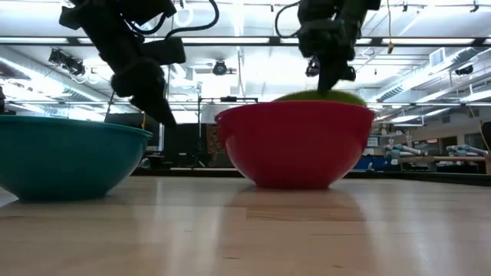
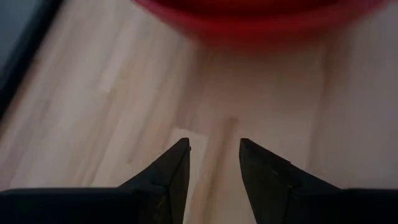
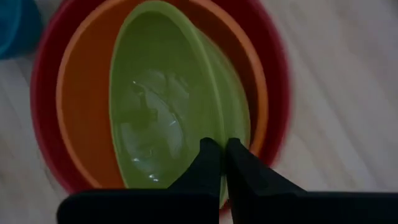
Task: Nest bowls inside each other
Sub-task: Stack the green bowl on top of the orange bowl
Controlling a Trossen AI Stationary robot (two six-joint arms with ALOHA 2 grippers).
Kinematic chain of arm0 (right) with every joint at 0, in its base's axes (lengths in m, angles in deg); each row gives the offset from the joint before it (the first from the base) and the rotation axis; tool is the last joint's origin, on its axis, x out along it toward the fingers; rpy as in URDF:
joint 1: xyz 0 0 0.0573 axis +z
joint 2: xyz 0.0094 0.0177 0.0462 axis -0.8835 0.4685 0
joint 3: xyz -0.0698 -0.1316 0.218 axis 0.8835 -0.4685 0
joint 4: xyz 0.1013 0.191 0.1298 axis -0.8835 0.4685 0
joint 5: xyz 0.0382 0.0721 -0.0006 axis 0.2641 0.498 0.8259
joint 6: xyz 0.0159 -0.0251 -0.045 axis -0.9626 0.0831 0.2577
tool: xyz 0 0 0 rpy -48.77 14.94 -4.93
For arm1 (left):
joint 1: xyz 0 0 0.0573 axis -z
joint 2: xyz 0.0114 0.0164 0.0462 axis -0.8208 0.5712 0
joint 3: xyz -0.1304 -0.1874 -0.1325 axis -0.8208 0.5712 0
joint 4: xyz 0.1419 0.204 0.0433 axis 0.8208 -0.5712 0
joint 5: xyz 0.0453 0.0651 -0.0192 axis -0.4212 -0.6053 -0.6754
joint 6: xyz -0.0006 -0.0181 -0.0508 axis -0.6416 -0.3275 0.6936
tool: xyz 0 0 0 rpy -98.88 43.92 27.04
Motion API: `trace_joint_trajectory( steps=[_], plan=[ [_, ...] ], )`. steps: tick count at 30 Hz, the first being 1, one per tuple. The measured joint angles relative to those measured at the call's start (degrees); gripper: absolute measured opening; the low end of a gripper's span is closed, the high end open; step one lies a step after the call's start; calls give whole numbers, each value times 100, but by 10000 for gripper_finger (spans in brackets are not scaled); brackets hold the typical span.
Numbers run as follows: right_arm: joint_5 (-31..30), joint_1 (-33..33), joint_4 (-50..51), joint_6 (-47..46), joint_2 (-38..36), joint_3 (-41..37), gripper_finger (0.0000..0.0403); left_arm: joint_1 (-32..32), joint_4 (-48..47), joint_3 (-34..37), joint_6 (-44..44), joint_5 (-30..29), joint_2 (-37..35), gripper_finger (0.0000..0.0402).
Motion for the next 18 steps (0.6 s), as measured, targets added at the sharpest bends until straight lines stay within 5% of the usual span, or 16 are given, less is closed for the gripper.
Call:
trace_joint_trajectory(
  steps=[8, 18],
  plan=[
    [-256, 362, -1864, -37, -50, -1154, 52, 58, -1417, -687, -104, 570, -224, 141],
    [-450, 802, -1705, -147, 11, -1466, 116, 325, -2466, -1310, -590, 1600, -299, 141]
  ],
)
